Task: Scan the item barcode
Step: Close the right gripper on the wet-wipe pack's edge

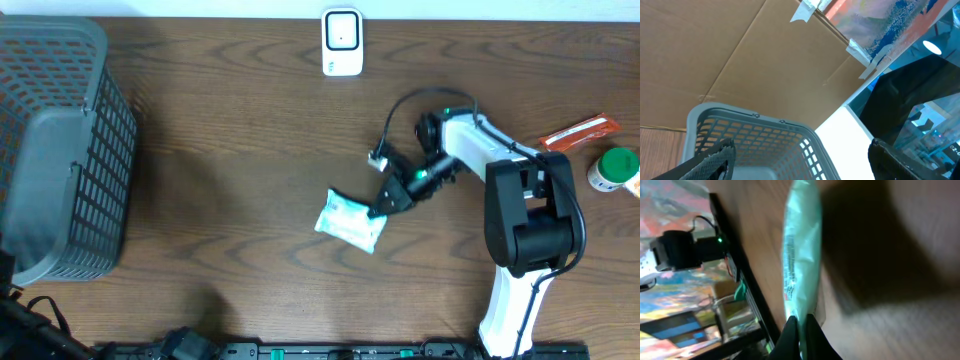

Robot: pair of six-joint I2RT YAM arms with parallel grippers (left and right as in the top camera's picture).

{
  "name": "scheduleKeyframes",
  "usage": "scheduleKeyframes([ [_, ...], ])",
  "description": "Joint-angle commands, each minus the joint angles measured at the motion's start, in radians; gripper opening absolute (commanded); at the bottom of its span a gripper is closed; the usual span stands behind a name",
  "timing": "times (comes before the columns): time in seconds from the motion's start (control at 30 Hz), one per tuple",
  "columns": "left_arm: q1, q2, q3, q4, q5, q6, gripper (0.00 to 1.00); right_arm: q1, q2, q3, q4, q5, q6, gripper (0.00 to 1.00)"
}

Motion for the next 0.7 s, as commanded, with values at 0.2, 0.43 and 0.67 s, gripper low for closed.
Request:
scheduleKeyframes([
  [0.2, 0.004, -0.006, -0.002, 0.002, -0.051, 0.006, 0.85, 0.001, -0.026, 0.020, 0.167, 0.122, 0.132, 0.03],
  [0.43, 0.004, -0.006, -0.002, 0.002, -0.051, 0.006, 0.85, -0.004, -0.026, 0.039, 0.288, 0.235, 0.338, 0.99],
  [0.67, 0.004, -0.006, -0.002, 0.002, -0.051, 0.006, 0.85, -0.040, -0.026, 0.077, 0.092, 0.360, 0.920, 0.99],
])
